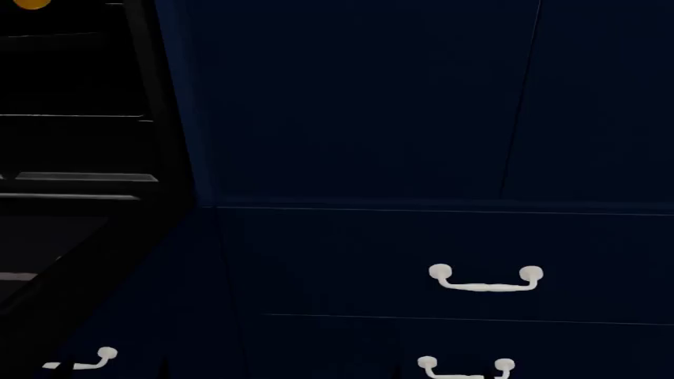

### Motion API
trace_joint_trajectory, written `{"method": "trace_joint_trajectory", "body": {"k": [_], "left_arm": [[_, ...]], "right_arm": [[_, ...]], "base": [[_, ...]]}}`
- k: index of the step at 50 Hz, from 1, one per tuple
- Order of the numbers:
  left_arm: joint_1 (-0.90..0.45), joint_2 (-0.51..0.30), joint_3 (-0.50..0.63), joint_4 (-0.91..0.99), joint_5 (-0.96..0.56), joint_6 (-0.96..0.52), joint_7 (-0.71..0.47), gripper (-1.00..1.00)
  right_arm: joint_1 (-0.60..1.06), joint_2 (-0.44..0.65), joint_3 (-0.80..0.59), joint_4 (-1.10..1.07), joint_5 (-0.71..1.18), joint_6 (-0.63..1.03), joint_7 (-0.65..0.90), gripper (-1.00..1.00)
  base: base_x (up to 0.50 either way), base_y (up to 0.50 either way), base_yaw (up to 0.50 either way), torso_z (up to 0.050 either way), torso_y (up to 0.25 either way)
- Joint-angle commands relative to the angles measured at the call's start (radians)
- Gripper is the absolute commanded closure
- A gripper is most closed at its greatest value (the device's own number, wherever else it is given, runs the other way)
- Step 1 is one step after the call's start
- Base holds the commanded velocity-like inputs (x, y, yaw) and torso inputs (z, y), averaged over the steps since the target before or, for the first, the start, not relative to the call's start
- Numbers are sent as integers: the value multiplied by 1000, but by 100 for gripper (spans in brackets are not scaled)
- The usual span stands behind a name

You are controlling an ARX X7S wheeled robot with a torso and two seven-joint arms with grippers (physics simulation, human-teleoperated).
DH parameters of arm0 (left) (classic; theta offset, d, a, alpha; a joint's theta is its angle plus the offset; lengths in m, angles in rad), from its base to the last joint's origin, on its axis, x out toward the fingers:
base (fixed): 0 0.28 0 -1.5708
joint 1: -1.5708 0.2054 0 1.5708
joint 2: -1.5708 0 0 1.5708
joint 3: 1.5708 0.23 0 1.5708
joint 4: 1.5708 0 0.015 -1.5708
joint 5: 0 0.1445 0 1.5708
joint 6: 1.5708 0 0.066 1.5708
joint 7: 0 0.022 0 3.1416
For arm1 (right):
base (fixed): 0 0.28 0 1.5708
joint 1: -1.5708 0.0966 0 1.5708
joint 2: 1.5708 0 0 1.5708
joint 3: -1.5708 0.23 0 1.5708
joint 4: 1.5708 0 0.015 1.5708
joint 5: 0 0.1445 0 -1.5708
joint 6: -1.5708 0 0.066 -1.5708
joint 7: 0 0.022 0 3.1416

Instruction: Close the oven door

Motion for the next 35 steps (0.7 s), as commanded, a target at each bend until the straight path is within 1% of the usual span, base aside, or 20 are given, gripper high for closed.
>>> {"method": "trace_joint_trajectory", "body": {"k": [1, 11, 19, 35], "left_arm": [[0, -16, 20, -1, -16, 1, -20, -100], [1, -45, 41, 0, -58, 0, -55, -100], [1, -59, 55, 4, -69, -9, -77, -100], [-4, -81, 92, -5, -69, -4, -104, -100]], "right_arm": [[0, 16, -21, 1, 16, -2, 21, -100], [11, 40, -50, 15, 23, 6, 88, -100], [17, 56, -78, 19, 22, 17, 109, -100], [17, 78, -107, 20, 32, 9, 139, -100]], "base": [[0, 0, 0, 0, 0], [0, 0, 0, 0, 0], [0, 0, 0, 0, 0], [0, 0, 0, -49, 0]]}}
